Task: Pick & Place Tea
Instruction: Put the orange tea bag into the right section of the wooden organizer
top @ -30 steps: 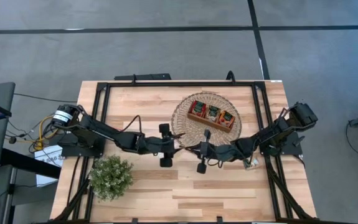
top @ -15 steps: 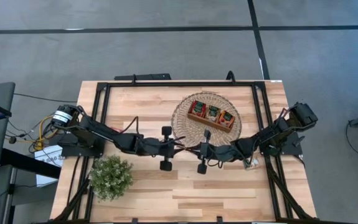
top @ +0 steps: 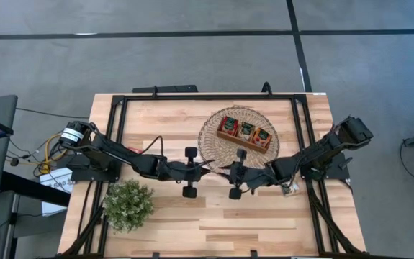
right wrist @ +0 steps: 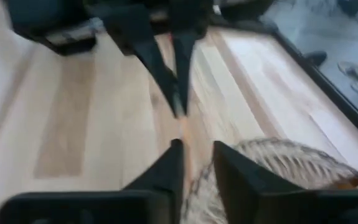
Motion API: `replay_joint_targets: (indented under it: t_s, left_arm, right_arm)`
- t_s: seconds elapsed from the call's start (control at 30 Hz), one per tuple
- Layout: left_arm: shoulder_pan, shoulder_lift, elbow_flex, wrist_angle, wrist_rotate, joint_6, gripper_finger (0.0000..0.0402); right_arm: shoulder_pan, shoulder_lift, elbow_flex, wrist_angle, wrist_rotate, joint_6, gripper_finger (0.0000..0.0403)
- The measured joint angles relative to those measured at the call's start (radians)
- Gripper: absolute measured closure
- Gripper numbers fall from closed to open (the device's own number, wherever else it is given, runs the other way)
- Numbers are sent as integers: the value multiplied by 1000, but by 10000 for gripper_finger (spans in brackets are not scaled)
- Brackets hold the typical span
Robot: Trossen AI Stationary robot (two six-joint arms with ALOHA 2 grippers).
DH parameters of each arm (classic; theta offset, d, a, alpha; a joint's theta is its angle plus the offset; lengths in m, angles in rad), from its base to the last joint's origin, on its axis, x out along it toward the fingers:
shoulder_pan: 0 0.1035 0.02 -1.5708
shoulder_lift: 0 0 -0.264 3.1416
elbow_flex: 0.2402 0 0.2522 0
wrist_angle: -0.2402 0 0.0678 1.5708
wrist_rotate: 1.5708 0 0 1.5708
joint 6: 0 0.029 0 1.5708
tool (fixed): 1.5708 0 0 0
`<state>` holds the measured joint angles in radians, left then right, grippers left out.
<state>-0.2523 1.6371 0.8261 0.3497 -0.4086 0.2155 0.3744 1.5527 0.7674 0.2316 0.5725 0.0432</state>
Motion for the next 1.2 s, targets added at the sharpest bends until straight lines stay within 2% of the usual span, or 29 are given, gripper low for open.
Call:
replay_joint_targets:
  t_s: [0.1, 0.17, 0.3, 0.5, 0.83, 1.03, 1.2]
  left_arm:
    - [4, 0, 0, -15, 1, -24, 401]
    - [4, 0, 0, -17, 1, -31, 401]
    - [4, 0, 0, -18, 2, -40, 401]
    - [4, 0, 0, -13, 3, -48, 401]
    - [3, 0, 0, -11, 10, -49, 401]
    - [5, 0, 0, -3, 4, -48, 397]
    - [4, -17, 0, -55, -17, -41, 350]
  right_arm:
    - [-5, 5, 92, -159, -1, 13, 273]
    - [-4, 6, 138, -202, -19, 2, 241]
    - [-5, 33, 178, -228, -30, 1, 217]
    - [-12, 95, 203, -222, -58, -26, 263]
    - [-17, 169, 267, -207, -42, -97, 388]
    - [-17, 160, 270, -262, 5, -41, 401]
    - [-23, 156, 258, -411, 57, 66, 402]
